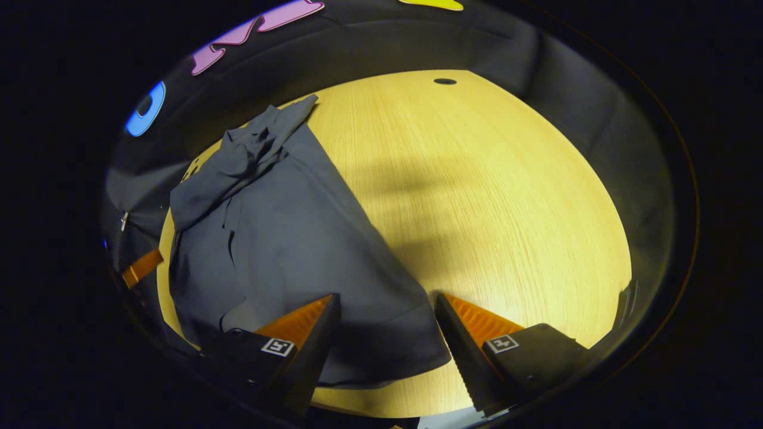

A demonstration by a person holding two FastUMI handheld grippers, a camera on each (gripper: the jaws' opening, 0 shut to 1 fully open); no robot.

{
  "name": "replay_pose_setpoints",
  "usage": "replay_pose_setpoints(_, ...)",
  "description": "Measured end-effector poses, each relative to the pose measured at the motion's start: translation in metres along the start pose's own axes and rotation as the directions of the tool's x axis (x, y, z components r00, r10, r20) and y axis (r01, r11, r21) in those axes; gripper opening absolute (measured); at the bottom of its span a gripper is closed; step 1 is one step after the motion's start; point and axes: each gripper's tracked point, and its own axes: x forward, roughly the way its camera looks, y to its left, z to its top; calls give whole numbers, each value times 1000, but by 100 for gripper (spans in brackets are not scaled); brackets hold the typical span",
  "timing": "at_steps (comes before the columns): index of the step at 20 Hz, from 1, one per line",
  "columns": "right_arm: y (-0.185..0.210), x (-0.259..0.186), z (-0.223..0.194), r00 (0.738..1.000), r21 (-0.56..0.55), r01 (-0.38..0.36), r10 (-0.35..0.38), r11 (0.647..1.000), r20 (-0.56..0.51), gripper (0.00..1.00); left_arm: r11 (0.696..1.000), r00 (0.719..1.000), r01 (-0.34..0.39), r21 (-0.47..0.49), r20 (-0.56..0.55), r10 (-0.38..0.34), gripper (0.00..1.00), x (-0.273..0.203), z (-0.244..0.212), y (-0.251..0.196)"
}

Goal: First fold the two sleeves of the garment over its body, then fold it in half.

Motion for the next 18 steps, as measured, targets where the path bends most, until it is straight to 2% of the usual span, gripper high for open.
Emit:
replay_pose_setpoints(4,29,-2,-11,999,-21,-30,29,999,-37,100,996,996,-65,-59,-59,62,96,-24,-58,36)
replay_pose_setpoints(8,72,-4,-27,994,-69,-83,78,994,-80,100,991,992,-88,-100,-102,77,97,-37,-98,51)
replay_pose_setpoints(9,83,-3,-32,992,-81,-96,88,992,-93,100,990,991,-86,-108,-109,74,92,-38,-104,52)
replay_pose_setpoints(10,91,-1,-36,990,-96,-103,93,990,-107,100,989,990,-89,-115,-118,75,96,-38,-109,52)
replay_pose_setpoints(11,98,0,-39,989,-112,-108,95,988,-117,100,989,989,-92,-117,-124,78,96,-38,-113,53)
replay_pose_setpoints(12,104,-1,-44,987,-126,-116,100,985,-125,100,989,990,-90,-114,-120,76,92,-39,-115,52)
replay_pose_setpoints(13,109,-1,-47,986,-140,-118,100,983,-131,100,991,990,-89,-102,-116,77,97,-39,-115,51)
replay_pose_setpoints(15,111,2,-48,989,-177,-93,70,980,-130,100,992,987,-100,-73,-133,89,97,-37,-120,50)
replay_pose_setpoints(18,108,4,-49,992,-223,-43,15,974,-127,99,987,977,-158,3,-147,157,96,-31,-124,51)
